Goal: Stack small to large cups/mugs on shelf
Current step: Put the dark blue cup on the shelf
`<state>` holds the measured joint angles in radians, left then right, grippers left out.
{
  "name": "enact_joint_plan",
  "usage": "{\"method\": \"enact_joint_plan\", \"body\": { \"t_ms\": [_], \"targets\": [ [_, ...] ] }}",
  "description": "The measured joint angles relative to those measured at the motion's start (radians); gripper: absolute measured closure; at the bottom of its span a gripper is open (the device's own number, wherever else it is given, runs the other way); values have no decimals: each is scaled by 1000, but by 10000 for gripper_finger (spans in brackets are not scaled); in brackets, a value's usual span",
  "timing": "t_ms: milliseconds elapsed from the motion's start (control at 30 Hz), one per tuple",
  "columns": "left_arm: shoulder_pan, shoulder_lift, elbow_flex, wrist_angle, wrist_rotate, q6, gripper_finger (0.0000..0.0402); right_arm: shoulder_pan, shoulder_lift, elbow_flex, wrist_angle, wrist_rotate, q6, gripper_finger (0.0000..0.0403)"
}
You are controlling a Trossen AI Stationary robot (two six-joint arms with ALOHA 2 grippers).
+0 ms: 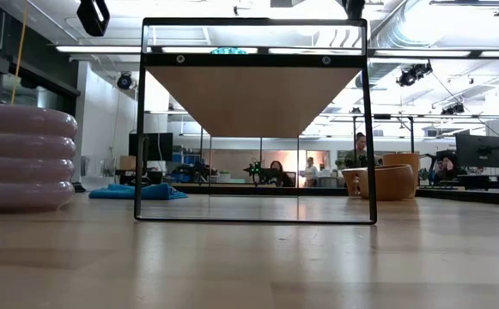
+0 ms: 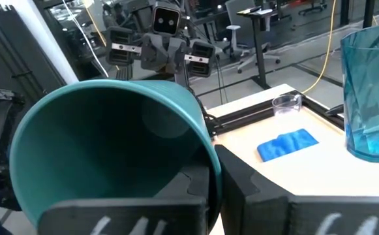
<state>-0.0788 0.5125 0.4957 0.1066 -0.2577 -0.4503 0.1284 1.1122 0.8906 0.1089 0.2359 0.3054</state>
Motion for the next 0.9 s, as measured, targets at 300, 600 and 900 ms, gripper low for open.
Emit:
{"method": "enact_joint_plan", "body": {
  "t_ms": [300, 600, 900],
  "targets": [
    [0, 0, 0, 2, 0, -1, 402, -95, 46, 331, -560, 144, 31, 403],
    [0, 0, 0, 3, 0, -1, 402, -388, 401, 932, -1380, 110, 34, 403],
    [0, 0, 0, 4, -7, -3, 402, -547, 702, 1228, -1511, -52, 30, 403]
  ]
}}
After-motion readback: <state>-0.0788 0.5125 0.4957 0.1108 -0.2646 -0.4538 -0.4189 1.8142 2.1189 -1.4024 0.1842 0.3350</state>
